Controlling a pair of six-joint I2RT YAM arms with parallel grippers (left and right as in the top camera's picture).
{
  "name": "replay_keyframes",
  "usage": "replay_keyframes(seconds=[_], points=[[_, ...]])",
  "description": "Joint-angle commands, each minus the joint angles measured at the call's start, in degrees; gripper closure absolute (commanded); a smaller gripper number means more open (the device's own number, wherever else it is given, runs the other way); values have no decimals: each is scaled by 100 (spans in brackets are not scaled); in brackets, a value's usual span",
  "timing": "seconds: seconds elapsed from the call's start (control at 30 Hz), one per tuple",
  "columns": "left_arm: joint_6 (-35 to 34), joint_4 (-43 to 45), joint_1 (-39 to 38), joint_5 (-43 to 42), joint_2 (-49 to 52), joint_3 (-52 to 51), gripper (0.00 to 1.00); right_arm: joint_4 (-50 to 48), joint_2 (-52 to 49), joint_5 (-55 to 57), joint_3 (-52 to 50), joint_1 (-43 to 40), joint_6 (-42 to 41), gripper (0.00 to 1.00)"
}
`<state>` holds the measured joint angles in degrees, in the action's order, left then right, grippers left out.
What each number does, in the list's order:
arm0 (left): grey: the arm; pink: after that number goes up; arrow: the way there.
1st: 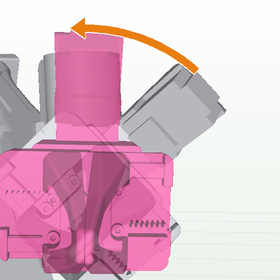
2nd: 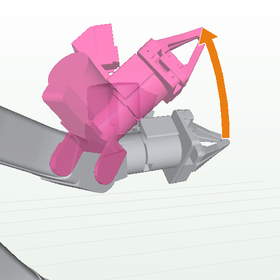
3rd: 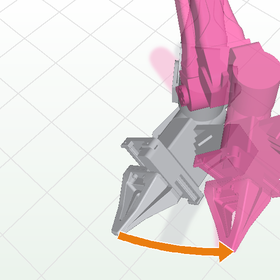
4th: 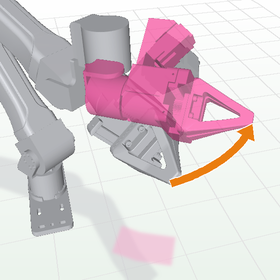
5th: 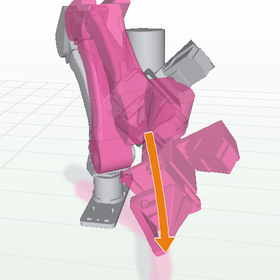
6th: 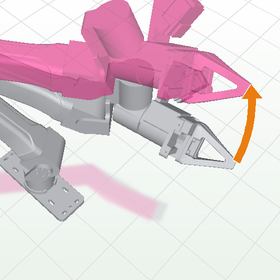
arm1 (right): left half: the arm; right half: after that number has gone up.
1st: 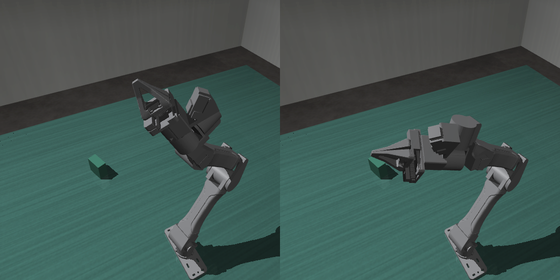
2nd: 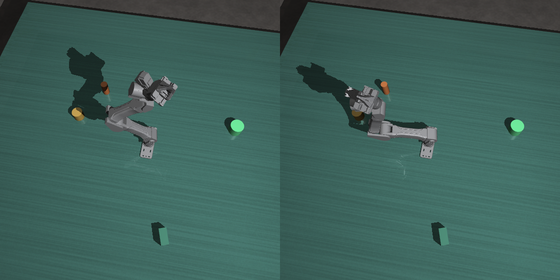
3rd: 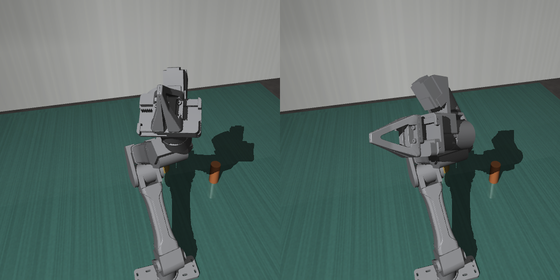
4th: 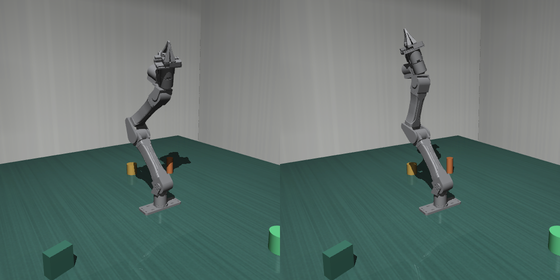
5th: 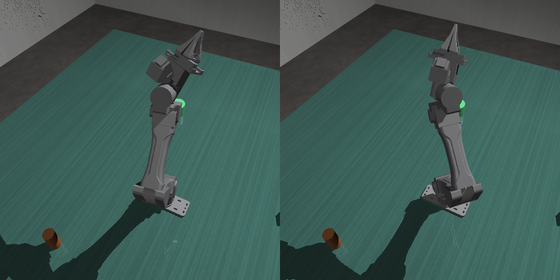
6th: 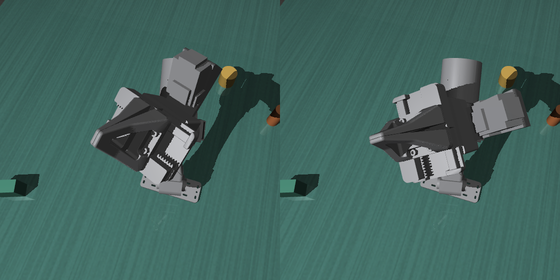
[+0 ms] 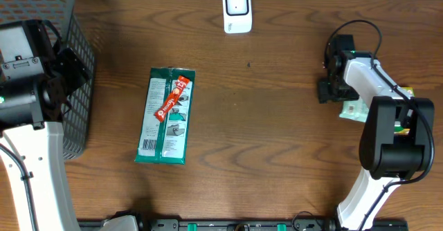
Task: Scan the item barcode
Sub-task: 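Move the right gripper over the red Nescafé stick on the gloves pack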
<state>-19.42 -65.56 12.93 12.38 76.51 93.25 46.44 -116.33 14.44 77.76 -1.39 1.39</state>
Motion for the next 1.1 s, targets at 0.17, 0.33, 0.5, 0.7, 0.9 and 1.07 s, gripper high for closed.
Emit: replay_keyframes(seconds=[0.17, 0.33, 0.5, 0.7, 0.9, 1.07], points=[[50, 0, 17, 72, 22, 39, 12, 149, -63, 321, 24, -118, -109, 36], [50, 0, 17, 72, 22, 39, 12, 525, -31, -1626, 396, -35, -85, 34], [50, 0, 17, 72, 22, 39, 12, 516, -17, -4872, 466, 170, -92, 28], [50, 0, 17, 72, 22, 39, 12, 179, -20, -6717, 461, 778, -92, 12], [50, 0, 17, 72, 22, 39, 12, -802, -20, -7211, 463, 1725, -1021, 5], [50, 0, 17, 74, 22, 39, 12, -1705, -20, -5914, 511, 2623, -2590, 37]])
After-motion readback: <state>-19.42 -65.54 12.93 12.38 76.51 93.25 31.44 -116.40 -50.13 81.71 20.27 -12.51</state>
